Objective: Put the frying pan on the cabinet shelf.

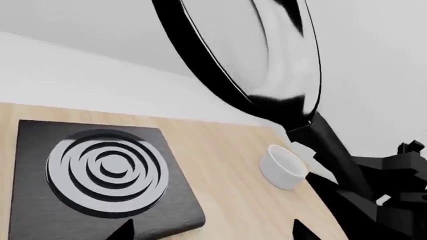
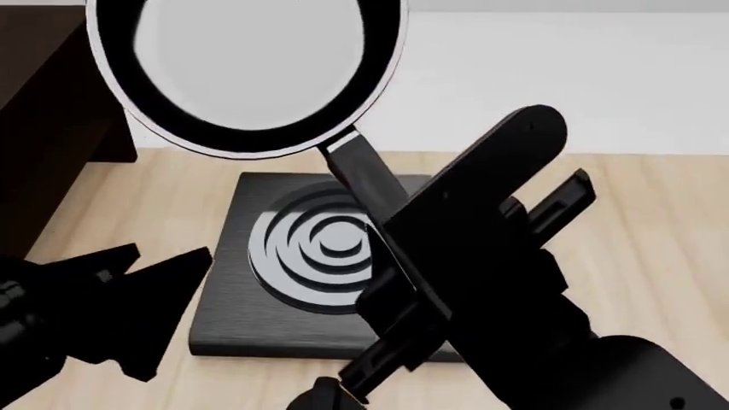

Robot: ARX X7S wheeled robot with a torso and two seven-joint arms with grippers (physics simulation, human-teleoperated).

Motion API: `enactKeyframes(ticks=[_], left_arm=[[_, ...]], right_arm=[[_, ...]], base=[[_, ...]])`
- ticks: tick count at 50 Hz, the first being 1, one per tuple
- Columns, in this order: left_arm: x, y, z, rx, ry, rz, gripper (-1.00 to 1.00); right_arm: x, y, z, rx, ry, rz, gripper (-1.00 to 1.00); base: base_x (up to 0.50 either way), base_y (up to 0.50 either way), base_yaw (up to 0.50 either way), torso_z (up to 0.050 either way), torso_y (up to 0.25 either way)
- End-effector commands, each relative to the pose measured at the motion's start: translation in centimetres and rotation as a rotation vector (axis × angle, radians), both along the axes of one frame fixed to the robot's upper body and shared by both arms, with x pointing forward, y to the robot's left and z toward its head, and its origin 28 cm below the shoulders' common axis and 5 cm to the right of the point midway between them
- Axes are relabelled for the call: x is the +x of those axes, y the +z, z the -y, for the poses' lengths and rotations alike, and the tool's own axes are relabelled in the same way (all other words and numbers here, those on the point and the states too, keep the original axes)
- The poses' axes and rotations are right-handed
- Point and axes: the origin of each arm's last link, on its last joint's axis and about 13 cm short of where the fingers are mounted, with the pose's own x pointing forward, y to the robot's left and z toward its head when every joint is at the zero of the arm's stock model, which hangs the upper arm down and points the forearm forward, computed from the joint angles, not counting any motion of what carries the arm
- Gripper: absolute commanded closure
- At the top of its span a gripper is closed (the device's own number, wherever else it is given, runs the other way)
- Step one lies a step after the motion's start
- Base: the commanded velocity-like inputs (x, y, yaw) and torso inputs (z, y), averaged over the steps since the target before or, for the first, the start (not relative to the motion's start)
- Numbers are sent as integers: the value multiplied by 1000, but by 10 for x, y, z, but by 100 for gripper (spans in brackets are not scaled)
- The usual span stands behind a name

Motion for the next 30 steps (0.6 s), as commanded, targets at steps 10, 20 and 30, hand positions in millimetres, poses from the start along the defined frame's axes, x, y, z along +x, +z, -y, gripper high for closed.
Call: enactKeyframes(ticks=[10, 20, 30], left_arm=[[-14, 19, 15, -257, -134, -58, -100], [-6, 15, 25, -304, -125, -67, -100], [-6, 11, 30, -358, -147, -86, -100]], right_arm=[[-10, 5, -5, 35, -19, 114, 100], [-15, 0, -11, 36, 10, 117, 100], [-17, 0, -14, 45, 25, 130, 100]], base=[[0, 0, 0, 0, 2], [0, 0, 0, 1, 1], [0, 0, 0, 0, 1]])
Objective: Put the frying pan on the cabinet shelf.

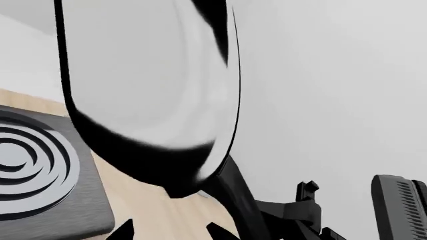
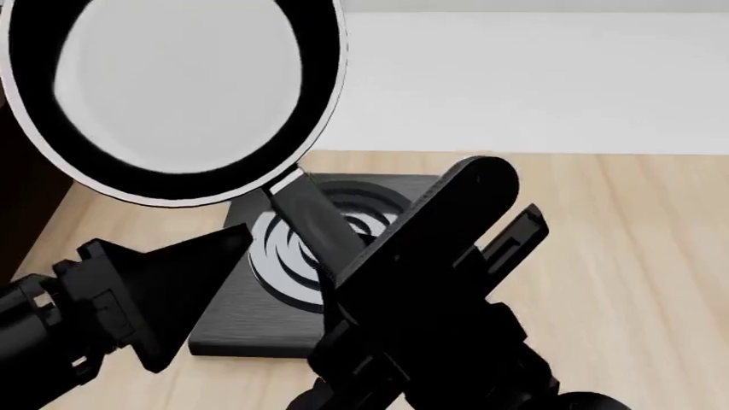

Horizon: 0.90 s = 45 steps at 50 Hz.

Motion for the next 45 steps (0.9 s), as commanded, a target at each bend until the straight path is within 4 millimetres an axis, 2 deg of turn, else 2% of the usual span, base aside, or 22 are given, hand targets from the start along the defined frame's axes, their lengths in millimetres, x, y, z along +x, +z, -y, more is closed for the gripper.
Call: enactKeyframes(ticks=[1, 27, 45], left_arm=[[3, -5, 8, -101, -11, -36, -100], [5, -10, 15, -147, -41, -67, -100], [15, -2, 19, -181, -45, -64, -100]], right_arm=[[0, 11, 1, 44, -64, 117, 100], [0, 5, -3, 43, -46, 115, 100], [-4, -3, -2, 31, -19, 127, 100]], base=[[0, 0, 0, 0, 0], [0, 0, 0, 1, 2], [0, 0, 0, 1, 2]])
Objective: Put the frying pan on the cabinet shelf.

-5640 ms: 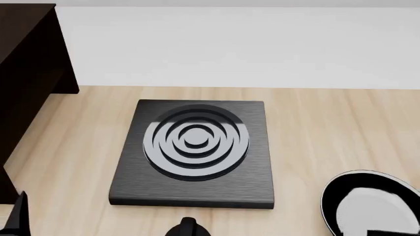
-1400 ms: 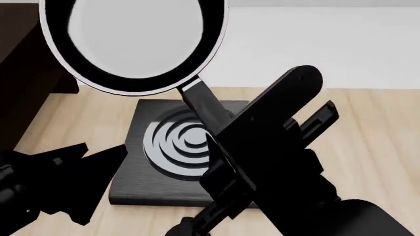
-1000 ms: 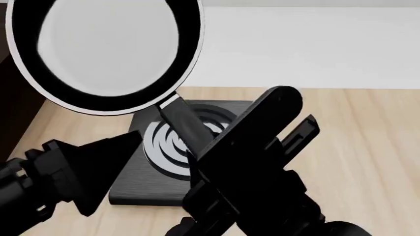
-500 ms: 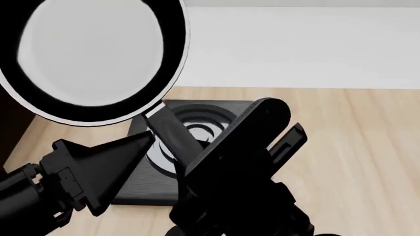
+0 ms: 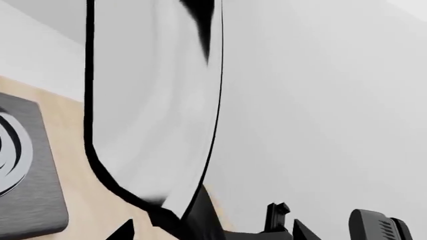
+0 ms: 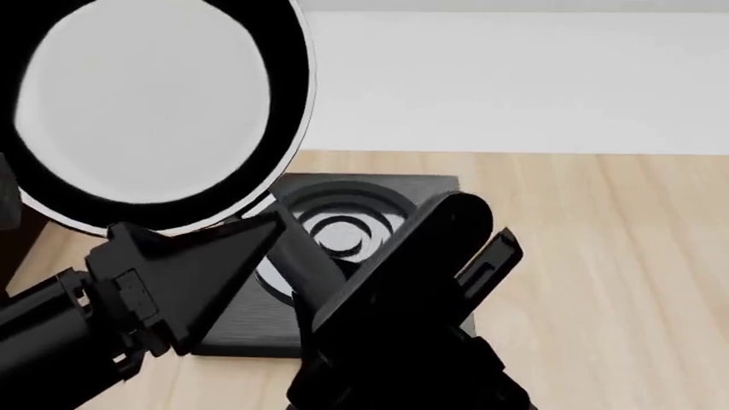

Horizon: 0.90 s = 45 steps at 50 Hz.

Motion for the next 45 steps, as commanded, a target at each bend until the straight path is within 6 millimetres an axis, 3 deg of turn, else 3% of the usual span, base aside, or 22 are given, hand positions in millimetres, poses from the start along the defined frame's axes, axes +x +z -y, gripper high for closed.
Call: enactKeyframes(ticks=[1, 25, 26, 37, 45], left_arm=[[8, 4, 2, -51, 16, -9, -100], [15, -12, 9, -80, 14, -63, -100], [15, -12, 9, -77, 23, -64, 100], [11, -10, 9, -89, 43, -62, 100], [20, -1, 4, -144, 151, -47, 100]], right_arm=[[2, 8, 4, 30, -68, 114, 100], [-4, 9, -3, 40, -37, 133, 100], [-3, 8, -3, 41, -41, 134, 100], [-3, 7, -5, 51, -44, 131, 100], [-4, 3, -5, 55, -43, 125, 100]], base=[[0, 0, 0, 0, 0], [0, 0, 0, 0, 1], [0, 0, 0, 0, 0], [0, 0, 0, 0, 1], [0, 0, 0, 1, 3]])
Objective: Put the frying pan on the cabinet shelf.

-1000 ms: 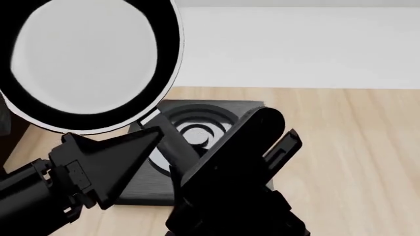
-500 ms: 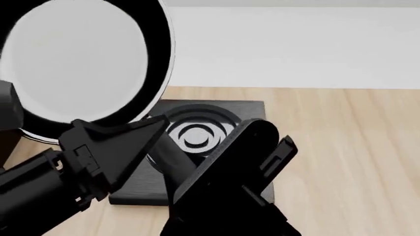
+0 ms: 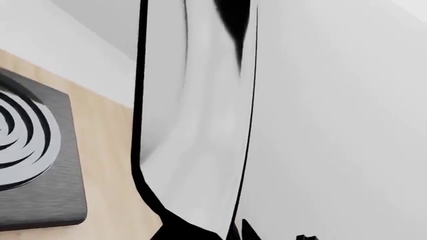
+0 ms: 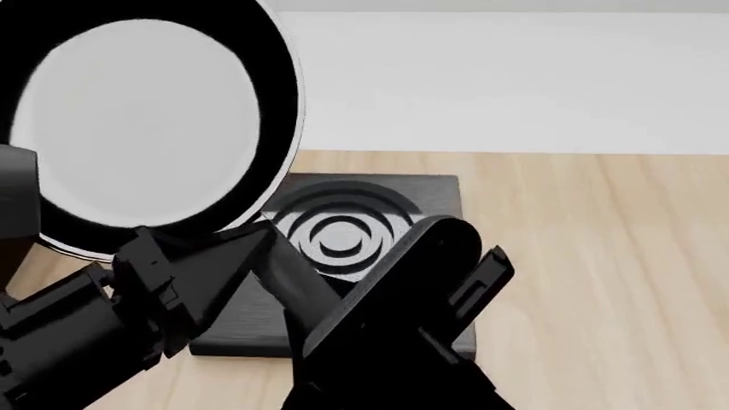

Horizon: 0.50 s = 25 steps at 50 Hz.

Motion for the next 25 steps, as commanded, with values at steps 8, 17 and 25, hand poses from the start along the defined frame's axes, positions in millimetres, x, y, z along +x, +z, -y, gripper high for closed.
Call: enactKeyframes(ticks=[8, 17, 25], left_arm=[[30, 21, -14, -141, 233, 40, 100], [58, 26, -24, -42, 360, 23, 100], [80, 41, -45, -94, 351, -27, 100]], right_arm=[[1, 8, -2, 72, -72, 114, -100], [-3, 5, 0, 83, -84, 113, -100], [-10, 8, 4, 89, -106, 119, -100]], base=[[0, 0, 0, 0, 1], [0, 0, 0, 0, 1], [0, 0, 0, 1, 1]])
